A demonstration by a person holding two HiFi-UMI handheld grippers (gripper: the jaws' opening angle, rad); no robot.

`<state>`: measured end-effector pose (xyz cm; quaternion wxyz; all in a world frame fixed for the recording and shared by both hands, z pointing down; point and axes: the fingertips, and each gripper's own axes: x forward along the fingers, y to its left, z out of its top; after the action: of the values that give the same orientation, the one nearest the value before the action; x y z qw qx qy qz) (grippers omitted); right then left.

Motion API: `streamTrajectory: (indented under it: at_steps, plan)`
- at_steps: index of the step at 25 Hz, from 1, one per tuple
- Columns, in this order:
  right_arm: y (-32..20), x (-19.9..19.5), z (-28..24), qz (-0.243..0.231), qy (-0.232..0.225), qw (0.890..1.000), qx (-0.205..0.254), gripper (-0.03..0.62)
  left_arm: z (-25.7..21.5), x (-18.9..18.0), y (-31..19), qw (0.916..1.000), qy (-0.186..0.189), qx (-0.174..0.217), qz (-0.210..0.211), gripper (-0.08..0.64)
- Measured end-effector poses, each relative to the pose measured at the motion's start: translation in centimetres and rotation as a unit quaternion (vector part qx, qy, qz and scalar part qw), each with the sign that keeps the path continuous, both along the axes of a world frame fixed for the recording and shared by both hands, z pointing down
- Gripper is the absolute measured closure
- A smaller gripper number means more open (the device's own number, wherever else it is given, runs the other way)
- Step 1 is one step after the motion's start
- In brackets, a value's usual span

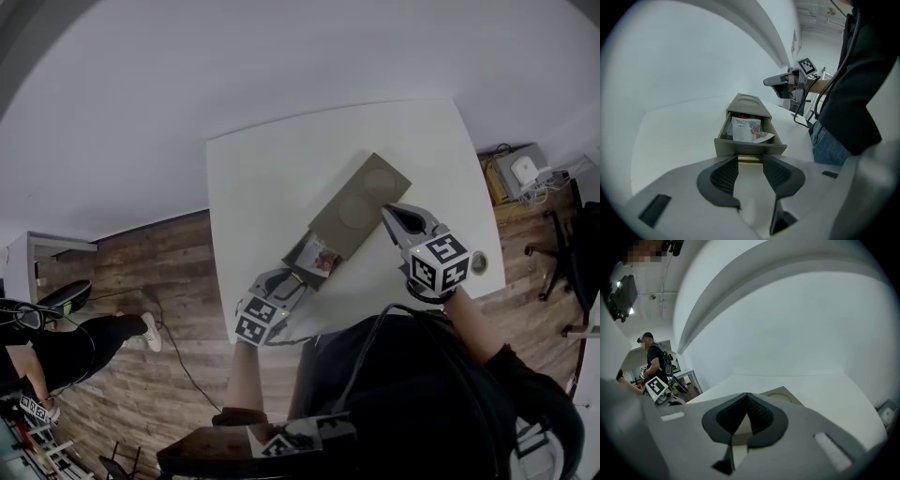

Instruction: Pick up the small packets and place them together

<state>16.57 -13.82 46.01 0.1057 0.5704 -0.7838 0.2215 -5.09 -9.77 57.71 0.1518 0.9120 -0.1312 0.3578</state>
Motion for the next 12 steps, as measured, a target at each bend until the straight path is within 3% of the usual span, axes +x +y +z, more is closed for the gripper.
streamTrajectory:
  at_steps: [12]
  plan:
    - [0.5,-1.5,0.4,-0.02,0.007,1.0,-0.007,0.597,0.2,-3.2,1.2,0.9999,-0.006,0.0,-0.013,0.394]
